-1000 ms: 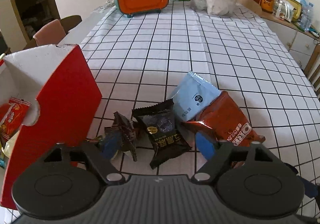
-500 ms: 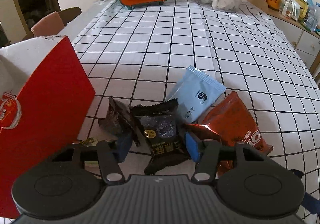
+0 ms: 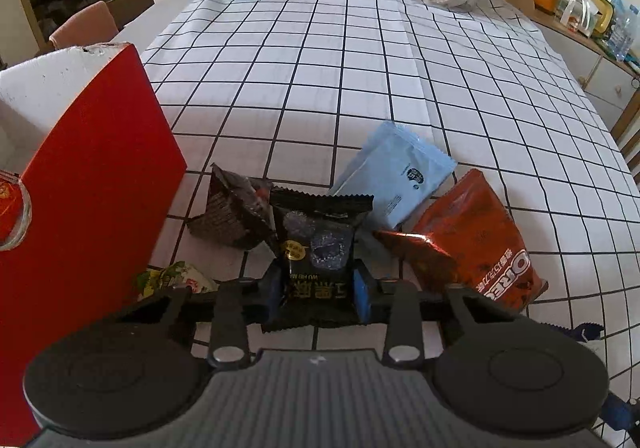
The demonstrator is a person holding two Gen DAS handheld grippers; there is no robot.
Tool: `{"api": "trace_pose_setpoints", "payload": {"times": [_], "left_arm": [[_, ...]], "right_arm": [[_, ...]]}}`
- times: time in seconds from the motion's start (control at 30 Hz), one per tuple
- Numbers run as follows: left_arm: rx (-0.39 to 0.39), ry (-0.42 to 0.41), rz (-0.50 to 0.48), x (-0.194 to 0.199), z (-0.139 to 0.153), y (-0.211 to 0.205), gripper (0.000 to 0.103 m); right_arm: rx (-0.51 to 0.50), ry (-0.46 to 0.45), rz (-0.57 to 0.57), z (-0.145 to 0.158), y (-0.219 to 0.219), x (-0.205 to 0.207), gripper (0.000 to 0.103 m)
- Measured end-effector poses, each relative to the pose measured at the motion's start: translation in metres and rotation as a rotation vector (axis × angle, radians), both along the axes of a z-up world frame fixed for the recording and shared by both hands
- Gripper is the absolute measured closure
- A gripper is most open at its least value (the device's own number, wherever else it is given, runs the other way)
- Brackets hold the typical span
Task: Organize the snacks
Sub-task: 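Grasp the black snack pack with the left tool while the right tool grasps the white packet, then carry the black snack pack and white packet into the red box with both tools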
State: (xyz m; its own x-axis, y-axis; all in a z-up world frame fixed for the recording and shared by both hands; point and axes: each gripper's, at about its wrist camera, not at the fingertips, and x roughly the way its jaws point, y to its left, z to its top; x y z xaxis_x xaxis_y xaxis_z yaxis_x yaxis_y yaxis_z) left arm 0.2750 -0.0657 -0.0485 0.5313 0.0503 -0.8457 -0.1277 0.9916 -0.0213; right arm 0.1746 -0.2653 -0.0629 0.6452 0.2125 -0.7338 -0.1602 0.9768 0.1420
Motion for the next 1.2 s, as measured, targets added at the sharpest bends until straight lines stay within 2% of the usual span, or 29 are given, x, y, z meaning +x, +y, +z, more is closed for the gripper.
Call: {"api": "trace_pose_setpoints", "payload": {"times": [0.1, 0.27, 0.43, 0.5, 0.57, 0.6, 0.93, 1.07, 1.2], "left_arm": [[-0.002, -0.005, -0.013, -0.004, 0.001, 0.000, 0.069], [0.005, -0.014, -0.035, -0.015, 0.004, -0.001, 0.069], [0.002, -0.029, -0.066, -0.032, 0.012, 0.000, 0.069], [0.003, -0.035, -0.083, -0.040, 0.014, 0.000, 0.069], [0.004, -0.042, -0.094, -0.048, 0.017, 0.001, 0.069], [0.002, -0.046, -0.100, -0.052, 0.019, 0.001, 0.069], [0.002, -0.074, -0.128, -0.079, 0.033, 0.010, 0.069], [-0.005, -0.075, -0.142, -0.086, 0.035, 0.014, 0.069], [-0.010, -0.077, -0.154, -0.093, 0.036, 0.016, 0.069]], "right_arm": [[0.024, -0.006, 0.000, 0.005, -0.005, -0.002, 0.078], [0.028, 0.012, -0.004, 0.005, -0.006, -0.006, 0.078], [0.048, 0.053, -0.028, 0.004, -0.006, -0.003, 0.066], [0.058, 0.063, -0.049, 0.004, -0.005, -0.001, 0.050], [0.062, 0.051, -0.066, 0.004, -0.003, 0.001, 0.039], [0.050, 0.044, -0.075, 0.004, 0.000, 0.002, 0.039], [-0.056, 0.041, -0.117, -0.005, 0.023, 0.016, 0.043], [-0.099, 0.024, -0.121, -0.006, 0.027, 0.014, 0.056], [-0.112, 0.015, -0.116, -0.005, 0.029, 0.008, 0.060]]}}
